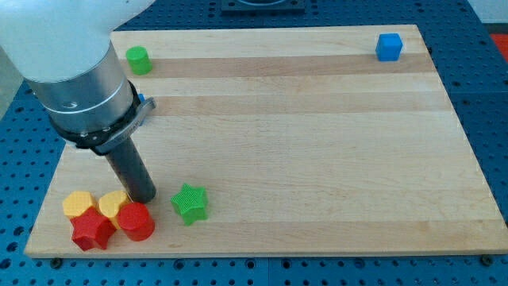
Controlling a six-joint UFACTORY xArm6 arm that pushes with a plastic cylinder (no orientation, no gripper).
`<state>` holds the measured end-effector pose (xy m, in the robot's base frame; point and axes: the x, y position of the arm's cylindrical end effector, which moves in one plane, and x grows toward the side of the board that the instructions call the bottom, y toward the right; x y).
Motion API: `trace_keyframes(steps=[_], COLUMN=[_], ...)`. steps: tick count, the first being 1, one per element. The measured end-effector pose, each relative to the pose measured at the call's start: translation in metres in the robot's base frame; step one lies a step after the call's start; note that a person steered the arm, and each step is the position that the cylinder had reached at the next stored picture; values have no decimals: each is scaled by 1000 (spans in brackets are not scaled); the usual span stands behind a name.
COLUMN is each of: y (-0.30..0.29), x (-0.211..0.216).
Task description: Place the green star at the bottom center of the board
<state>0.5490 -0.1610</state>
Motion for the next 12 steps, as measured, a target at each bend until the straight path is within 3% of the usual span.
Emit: trace_keyframes(steps=[2,5,8,10,12], y=[45,14,24,83,102], x=[-10,-20,26,27,27])
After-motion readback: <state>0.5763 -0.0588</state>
